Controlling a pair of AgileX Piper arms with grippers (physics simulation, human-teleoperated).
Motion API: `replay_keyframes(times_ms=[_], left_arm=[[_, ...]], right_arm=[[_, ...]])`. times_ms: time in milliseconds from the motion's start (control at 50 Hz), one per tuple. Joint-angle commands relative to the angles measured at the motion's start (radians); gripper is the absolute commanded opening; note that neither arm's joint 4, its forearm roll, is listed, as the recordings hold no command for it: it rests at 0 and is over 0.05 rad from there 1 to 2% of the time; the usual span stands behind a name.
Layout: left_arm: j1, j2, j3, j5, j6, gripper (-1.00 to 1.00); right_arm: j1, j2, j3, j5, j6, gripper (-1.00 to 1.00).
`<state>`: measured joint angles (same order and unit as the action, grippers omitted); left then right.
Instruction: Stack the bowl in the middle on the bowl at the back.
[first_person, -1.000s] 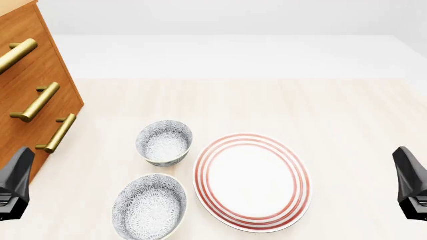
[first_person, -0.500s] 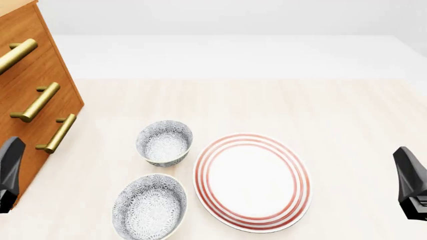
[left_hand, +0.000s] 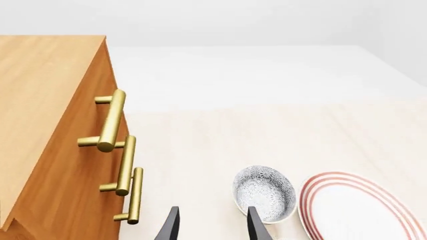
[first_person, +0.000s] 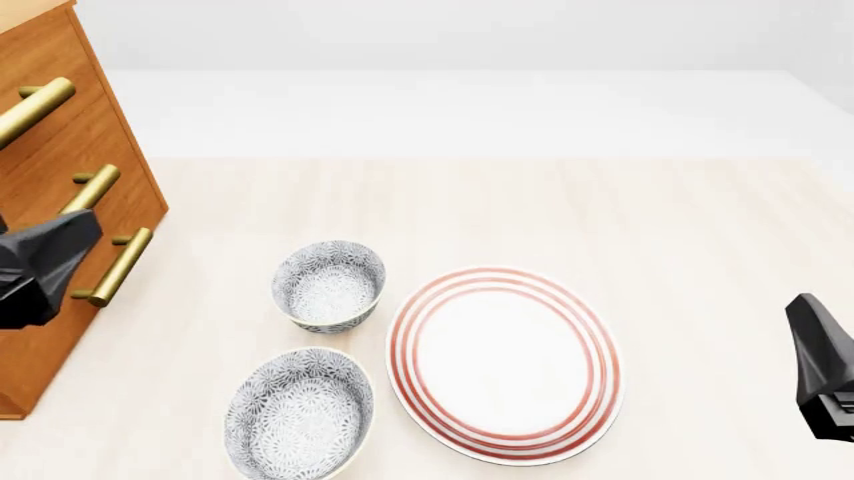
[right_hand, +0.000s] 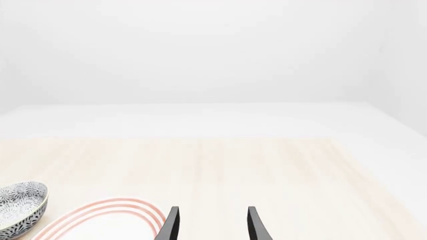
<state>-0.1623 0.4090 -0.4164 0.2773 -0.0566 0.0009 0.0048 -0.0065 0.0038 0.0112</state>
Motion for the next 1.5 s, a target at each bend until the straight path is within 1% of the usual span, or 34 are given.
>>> replay_keyframes(times_ms=[20,60,100,120,140,180,200,220,280,300,360,380,440,460,500,540,620,960,980,1020,1120,1200,1500], left_arm=[[-0.113,0.195,-0.146,0.163,-0.054,1.00],[-0.130,0.210,-0.163,0.192,-0.048,1.00],[-0.152,0.235,-0.169,0.212,-0.068,1.00],[-0.150,0.258,-0.170,0.223,-0.030,1.00],[-0.177,0.288,-0.161,0.227,-0.012,1.00],[-0.174,0.269,-0.163,0.234,-0.006,1.00],[-0.173,0.291,-0.156,0.238,-0.016,1.00],[-0.182,0.307,-0.153,0.241,0.001,1.00],[-0.212,0.344,-0.139,0.248,-0.037,1.00],[-0.238,0.366,-0.126,0.248,-0.073,1.00],[-0.251,0.376,-0.118,0.246,-0.076,1.00],[-0.272,0.387,-0.109,0.243,-0.097,1.00],[-0.285,0.399,-0.102,0.236,-0.097,1.00],[-0.290,0.408,-0.093,0.230,-0.104,1.00],[-0.299,0.421,-0.079,0.219,-0.093,1.00],[-0.317,0.436,-0.057,0.205,-0.106,1.00],[-0.321,0.470,-0.026,0.165,-0.104,1.00],[-0.310,0.566,0.030,0.048,-0.110,1.00],[-0.317,0.582,0.041,0.028,-0.121,1.00],[-0.318,0.589,0.046,0.018,-0.122,1.00],[-0.322,0.645,0.077,-0.050,-0.120,1.00],[-0.335,0.670,0.099,-0.082,-0.122,1.00],[-0.350,0.776,0.136,-0.183,-0.109,1.00]], right_arm=[[-0.002,0.003,0.001,-0.001,0.002,1.00],[-0.002,0.003,0.001,-0.001,0.002,1.00],[-0.001,0.003,0.001,0.000,0.000,1.00],[-0.002,0.002,0.001,0.001,0.000,1.00],[-0.002,0.002,0.001,0.001,0.000,1.00],[-0.003,0.002,0.001,0.002,-0.001,1.00],[-0.002,0.003,0.001,0.002,-0.004,1.00],[-0.002,0.003,0.001,0.002,-0.005,1.00],[-0.001,0.006,0.002,0.000,-0.004,1.00],[-0.002,0.003,0.002,0.002,-0.004,1.00],[-0.003,0.005,0.002,0.002,-0.005,1.00],[-0.004,0.007,0.003,-0.001,-0.007,1.00],[-0.005,0.004,0.003,0.002,-0.007,1.00],[-0.005,0.008,0.003,-0.001,-0.007,1.00],[-0.007,0.009,0.004,-0.002,-0.005,1.00],[-0.010,0.001,0.003,0.007,0.002,1.00],[-0.008,0.002,0.003,0.006,-0.001,1.00],[-0.005,0.010,0.002,-0.003,-0.008,1.00],[-0.005,0.014,0.002,-0.007,-0.008,1.00],[-0.005,0.017,0.002,-0.010,-0.008,1.00],[-0.004,0.010,0.001,-0.003,-0.010,1.00],[-0.003,0.007,0.001,-0.001,-0.010,1.00],[-0.002,0.016,0.002,-0.010,-0.007,1.00]])
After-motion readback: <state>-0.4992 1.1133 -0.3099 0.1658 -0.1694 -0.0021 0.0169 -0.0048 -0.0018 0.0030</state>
